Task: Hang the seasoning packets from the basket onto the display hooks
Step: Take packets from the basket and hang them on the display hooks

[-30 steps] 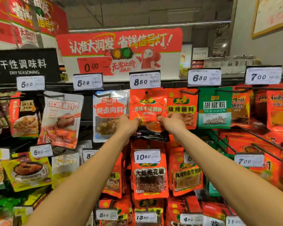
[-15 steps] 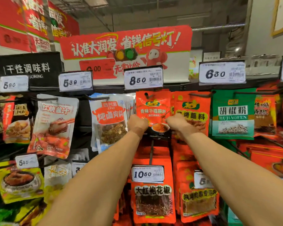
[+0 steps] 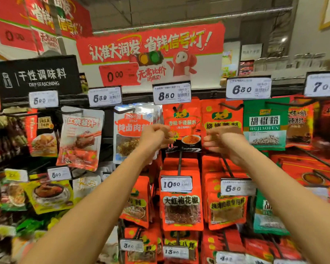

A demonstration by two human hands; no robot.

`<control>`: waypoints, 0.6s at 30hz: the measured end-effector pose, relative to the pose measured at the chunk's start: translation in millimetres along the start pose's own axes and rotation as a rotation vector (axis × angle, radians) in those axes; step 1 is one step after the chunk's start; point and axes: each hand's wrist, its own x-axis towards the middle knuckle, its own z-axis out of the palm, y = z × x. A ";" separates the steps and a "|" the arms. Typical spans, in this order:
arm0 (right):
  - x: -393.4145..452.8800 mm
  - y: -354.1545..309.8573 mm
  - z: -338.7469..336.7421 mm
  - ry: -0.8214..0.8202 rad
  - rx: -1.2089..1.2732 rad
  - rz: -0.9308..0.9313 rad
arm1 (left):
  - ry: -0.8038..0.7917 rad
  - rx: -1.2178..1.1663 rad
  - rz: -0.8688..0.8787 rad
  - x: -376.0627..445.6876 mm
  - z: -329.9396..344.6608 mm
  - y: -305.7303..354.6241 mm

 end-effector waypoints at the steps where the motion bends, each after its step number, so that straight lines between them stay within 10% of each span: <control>1: -16.6 -2.4 -8.5 0.000 0.025 -0.022 | -0.017 -0.043 -0.004 -13.1 -5.2 6.5; 10: -141.0 67.4 -84.1 -0.145 0.135 -0.053 | -0.027 -0.244 -0.115 -161.0 23.5 -28.5; 18: -197.7 251.4 -114.3 -0.197 -0.004 0.365 | -0.007 -0.175 -0.593 -274.8 78.4 -195.4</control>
